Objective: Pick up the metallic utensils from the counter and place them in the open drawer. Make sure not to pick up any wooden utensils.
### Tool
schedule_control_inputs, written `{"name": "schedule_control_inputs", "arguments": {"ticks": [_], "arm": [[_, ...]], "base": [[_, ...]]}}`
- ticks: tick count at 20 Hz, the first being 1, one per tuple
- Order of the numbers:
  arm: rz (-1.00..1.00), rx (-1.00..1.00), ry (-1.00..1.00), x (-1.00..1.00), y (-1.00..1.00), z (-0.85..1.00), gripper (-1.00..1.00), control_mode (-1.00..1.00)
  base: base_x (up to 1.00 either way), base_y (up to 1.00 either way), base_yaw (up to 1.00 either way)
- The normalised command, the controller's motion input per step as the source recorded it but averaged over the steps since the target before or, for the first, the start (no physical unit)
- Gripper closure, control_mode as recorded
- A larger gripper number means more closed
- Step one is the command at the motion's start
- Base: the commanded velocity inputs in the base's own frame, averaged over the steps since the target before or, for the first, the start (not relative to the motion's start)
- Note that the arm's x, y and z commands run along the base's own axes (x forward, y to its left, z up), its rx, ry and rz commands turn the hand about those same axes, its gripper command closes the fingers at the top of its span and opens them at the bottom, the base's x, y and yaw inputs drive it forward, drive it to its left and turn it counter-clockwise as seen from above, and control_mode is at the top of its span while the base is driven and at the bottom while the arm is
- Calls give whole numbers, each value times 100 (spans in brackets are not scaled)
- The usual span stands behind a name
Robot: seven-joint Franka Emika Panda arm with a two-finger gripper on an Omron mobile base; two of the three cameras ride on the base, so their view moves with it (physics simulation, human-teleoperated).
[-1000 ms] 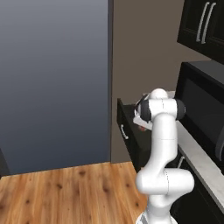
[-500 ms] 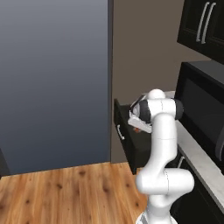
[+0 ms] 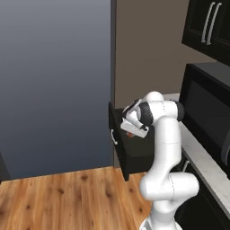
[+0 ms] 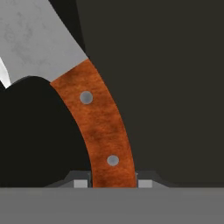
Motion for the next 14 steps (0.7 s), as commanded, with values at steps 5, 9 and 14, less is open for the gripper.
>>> {"name": "schedule_control_inputs", "arguments": {"ticks": [5,9,14], "arm": [[0,19,-11,-13,54,0,100,-100],[0,27,-13,-13,45,0,100,-100],[0,26,-9,-5,40,-10,100,-100]], "base": [[0,0,0],[0,0,0],[0,0,0]]}}
